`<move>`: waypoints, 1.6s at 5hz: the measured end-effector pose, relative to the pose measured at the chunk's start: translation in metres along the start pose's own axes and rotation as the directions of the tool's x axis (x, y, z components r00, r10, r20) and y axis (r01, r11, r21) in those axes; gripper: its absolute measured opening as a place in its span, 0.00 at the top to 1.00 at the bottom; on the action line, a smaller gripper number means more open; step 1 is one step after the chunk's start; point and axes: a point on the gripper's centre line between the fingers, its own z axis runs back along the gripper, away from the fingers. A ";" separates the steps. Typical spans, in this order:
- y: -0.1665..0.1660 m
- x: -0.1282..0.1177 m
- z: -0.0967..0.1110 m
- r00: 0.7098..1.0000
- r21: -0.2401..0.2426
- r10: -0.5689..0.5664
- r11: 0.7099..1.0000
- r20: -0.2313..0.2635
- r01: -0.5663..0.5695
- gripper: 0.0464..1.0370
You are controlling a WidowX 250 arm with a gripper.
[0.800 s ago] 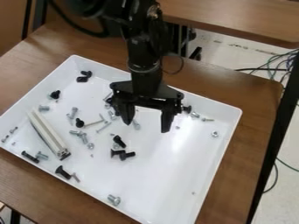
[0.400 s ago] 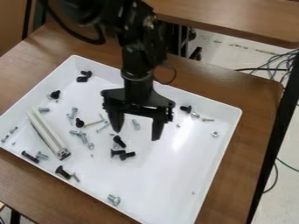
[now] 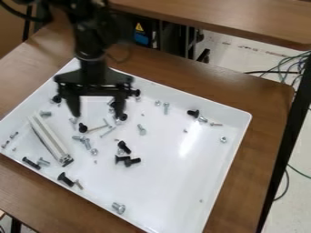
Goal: Sweep into pile
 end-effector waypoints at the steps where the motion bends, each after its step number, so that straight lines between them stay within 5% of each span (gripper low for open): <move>1: 0.047 0.015 -0.012 0.984 0.025 0.176 0.984 0.003 -0.176 0.04; 2: 0.074 0.029 -0.022 0.962 -0.001 0.271 0.963 0.023 -0.271 0.04; 4: 0.096 0.027 -0.057 0.934 -0.013 0.356 0.934 -0.023 -0.357 0.04; 6: 0.094 0.017 -0.091 0.935 0.035 0.339 0.941 -0.107 -0.337 0.04; 7: 0.092 0.019 -0.104 0.928 0.048 0.349 0.937 -0.128 -0.346 0.10; 8: 0.093 0.022 -0.105 0.922 0.051 0.370 0.929 -0.112 -0.366 0.41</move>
